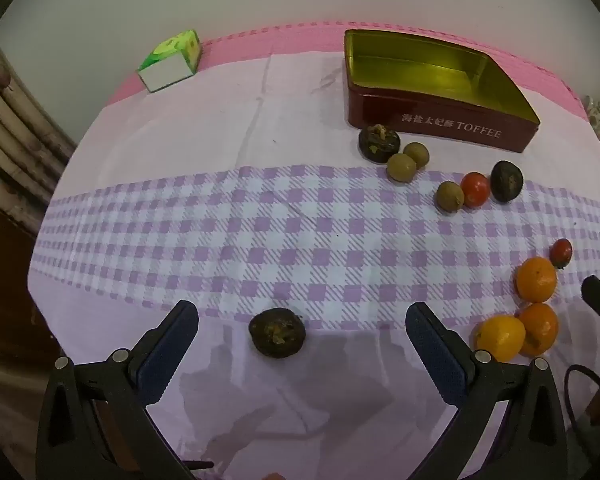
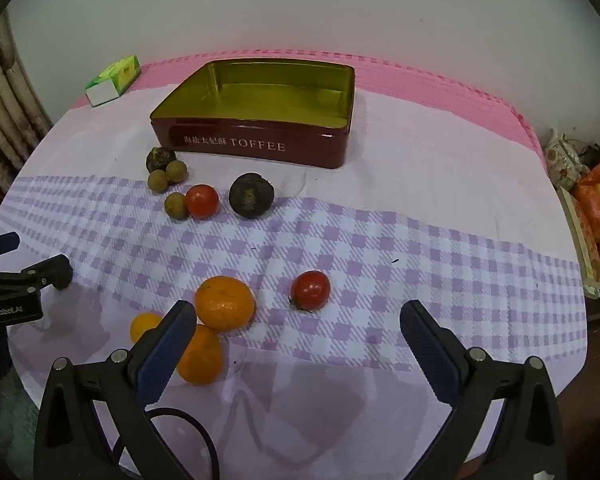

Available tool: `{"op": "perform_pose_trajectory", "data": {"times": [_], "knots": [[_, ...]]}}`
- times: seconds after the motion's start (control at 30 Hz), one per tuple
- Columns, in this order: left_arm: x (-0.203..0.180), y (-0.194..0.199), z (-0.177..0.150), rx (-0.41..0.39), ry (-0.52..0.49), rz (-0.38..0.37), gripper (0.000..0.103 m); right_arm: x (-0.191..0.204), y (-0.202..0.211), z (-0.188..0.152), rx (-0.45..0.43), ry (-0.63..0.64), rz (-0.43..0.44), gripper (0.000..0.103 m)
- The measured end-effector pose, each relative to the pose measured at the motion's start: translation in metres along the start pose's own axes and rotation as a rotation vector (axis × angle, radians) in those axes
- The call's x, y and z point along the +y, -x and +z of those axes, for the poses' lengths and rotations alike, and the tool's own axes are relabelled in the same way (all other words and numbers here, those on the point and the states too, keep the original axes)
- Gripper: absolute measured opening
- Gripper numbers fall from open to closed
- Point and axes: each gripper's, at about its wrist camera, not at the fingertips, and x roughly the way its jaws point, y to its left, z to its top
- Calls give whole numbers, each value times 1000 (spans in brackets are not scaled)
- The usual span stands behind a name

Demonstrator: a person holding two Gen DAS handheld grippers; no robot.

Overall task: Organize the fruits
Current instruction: 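Move both grippers toward the dark brown fruit and the red tomato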

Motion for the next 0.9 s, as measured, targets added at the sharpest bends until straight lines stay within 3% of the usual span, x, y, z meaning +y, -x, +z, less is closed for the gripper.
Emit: {"op": "perform_pose_trajectory", "data": {"times": [0.6,0.9], "knots": [[-3,-7,1,16,4,-23,103,-2,-2,0,9,18,-27,100],[-1,-9,0,29,5,-24,103,-1,-6,-1,26,14,-25,92]]}}
